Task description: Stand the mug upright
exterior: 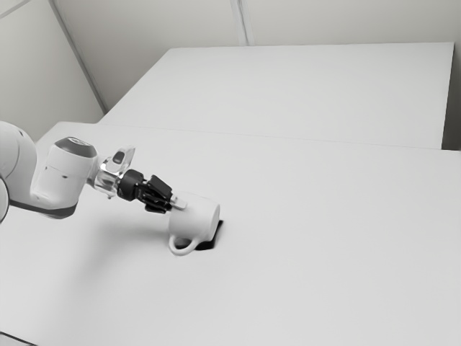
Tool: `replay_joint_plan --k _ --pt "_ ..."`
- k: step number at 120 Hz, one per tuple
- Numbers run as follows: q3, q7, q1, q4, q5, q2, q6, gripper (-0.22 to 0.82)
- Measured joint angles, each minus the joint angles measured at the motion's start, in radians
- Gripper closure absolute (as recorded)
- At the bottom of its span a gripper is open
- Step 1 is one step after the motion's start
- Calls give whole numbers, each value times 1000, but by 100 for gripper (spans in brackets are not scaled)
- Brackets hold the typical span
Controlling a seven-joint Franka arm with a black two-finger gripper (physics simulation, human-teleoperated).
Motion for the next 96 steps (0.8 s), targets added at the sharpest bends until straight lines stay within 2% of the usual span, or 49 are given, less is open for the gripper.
replay_joint_plan --k 21,54,76,96 --pt "-4 9 -1 -4 -17 -2 -2 73" --pt "-12 4 -14 4 -19 -49 57 78" --pt "-22 -77 -79 17 27 -147 262 79" --pt "-33 -295 -155 16 320 -196 506 79"
